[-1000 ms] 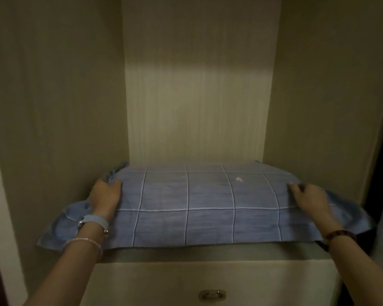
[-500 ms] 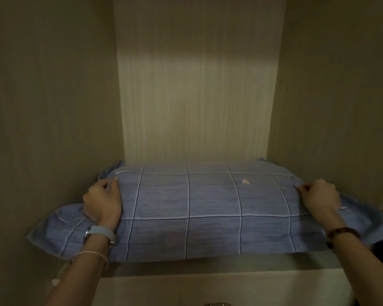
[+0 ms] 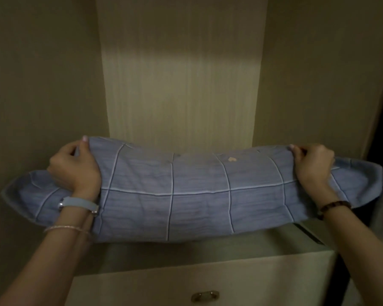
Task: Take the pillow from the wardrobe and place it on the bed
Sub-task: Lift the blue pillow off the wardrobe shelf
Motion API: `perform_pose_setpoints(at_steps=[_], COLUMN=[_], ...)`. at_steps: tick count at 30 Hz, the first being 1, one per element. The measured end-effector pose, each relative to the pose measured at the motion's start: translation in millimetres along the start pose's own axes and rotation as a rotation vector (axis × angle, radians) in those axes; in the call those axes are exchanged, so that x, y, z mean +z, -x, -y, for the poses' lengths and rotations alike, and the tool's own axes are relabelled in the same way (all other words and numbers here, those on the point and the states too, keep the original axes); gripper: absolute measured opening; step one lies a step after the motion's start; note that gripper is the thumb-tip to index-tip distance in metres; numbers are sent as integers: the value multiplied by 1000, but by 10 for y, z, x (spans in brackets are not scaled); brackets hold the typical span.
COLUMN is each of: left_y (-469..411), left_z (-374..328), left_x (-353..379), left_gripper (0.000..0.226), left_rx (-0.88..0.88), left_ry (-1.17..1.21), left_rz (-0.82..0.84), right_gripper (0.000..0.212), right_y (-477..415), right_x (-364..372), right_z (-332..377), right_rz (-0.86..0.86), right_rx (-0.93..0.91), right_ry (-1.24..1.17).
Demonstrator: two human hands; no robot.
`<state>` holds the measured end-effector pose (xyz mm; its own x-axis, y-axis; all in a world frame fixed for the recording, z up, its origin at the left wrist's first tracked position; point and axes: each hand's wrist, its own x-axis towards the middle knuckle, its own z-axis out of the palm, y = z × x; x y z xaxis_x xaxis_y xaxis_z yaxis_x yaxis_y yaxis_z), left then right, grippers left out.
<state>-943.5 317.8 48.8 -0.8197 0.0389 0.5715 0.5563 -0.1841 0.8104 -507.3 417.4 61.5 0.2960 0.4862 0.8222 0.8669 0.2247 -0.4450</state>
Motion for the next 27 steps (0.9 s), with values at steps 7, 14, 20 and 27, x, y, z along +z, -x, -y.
perform_pose_setpoints(at_steps=[7, 14, 20, 27], left_y=[94, 96, 51, -118], left_z=[-112, -180, -235, -294], left_x=[-421, -777, -870, -860], left_gripper=[44, 54, 62, 76], left_rx=[16, -26, -47, -53], left_ry=[64, 216, 350, 457], left_rz=[0, 30, 153, 392], right_gripper=[39, 34, 32, 31], right_y=[112, 373, 651, 1160], right_x=[-680, -1520, -2236, -2708], right_z=[52, 137, 312, 611], right_rz=[-75, -165, -257, -302], right_rx=[-86, -204, -211, -108], right_ry=[20, 59, 193, 288])
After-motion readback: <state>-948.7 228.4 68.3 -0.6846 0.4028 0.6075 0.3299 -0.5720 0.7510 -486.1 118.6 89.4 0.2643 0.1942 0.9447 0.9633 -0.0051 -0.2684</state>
